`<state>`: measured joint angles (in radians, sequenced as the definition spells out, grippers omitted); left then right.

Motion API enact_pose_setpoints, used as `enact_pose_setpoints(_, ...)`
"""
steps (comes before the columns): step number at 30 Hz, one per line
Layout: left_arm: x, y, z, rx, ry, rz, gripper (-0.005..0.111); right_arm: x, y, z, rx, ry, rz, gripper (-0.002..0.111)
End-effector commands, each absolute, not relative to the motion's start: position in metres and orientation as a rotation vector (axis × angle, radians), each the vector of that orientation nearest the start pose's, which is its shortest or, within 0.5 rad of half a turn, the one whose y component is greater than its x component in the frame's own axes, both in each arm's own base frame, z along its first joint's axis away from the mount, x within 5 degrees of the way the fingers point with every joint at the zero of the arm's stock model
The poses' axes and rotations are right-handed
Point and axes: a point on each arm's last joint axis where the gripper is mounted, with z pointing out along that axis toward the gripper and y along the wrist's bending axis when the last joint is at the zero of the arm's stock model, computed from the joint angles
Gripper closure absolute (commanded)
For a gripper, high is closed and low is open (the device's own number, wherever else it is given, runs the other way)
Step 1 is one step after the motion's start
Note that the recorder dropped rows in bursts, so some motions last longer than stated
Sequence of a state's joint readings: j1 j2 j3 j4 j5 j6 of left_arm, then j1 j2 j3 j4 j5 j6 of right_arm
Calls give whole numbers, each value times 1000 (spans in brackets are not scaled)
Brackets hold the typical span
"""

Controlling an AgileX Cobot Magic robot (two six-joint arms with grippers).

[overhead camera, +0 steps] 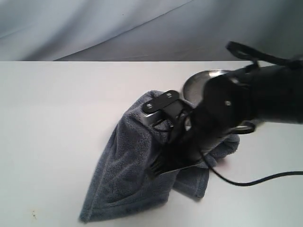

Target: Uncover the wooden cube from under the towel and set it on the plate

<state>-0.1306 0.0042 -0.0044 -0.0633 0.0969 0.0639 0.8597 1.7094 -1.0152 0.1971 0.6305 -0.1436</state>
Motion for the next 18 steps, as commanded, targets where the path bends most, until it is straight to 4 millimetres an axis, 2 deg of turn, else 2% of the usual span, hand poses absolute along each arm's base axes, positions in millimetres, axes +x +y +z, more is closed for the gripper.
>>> enact_pose_setpoints(1, 56, -8, 205, 102, 1567, -109, 107, 227, 198, 201, -844, 2509, 313, 108)
enact_pose_setpoints(4, 56, -8, 205, 102, 1567, -109, 107, 247, 187, 228, -654, 2327, 343, 108)
enact_pose_setpoints(7, 56, -8, 205, 102, 1567, -109, 107, 262, 193, 232, -618, 2160, 383, 108)
enact_pose_setpoints(9, 56, -8, 205, 102, 1567, -109, 107, 266, 196, 230, -613, 2121, 400, 105)
enact_pose_setpoints(10, 56, -8, 205, 102, 1567, -109, 107, 267, 197, 226, -614, 2125, 400, 99)
enact_pose_setpoints(12, 56, -8, 205, 102, 1567, -109, 107, 272, 201, 214, -630, 2133, 394, 77)
enact_pose_setpoints(13, 56, -8, 205, 102, 1567, -109, 107, 275, 204, 205, -636, 2135, 394, 56)
enact_pose_setpoints(15, 56, -8, 205, 102, 1567, -109, 107, 284, 215, 199, -684, 2129, 378, 35)
enact_pose_setpoints(18, 56, -8, 205, 102, 1567, -109, 107, 293, 235, 197, -788, 2115, 347, 31)
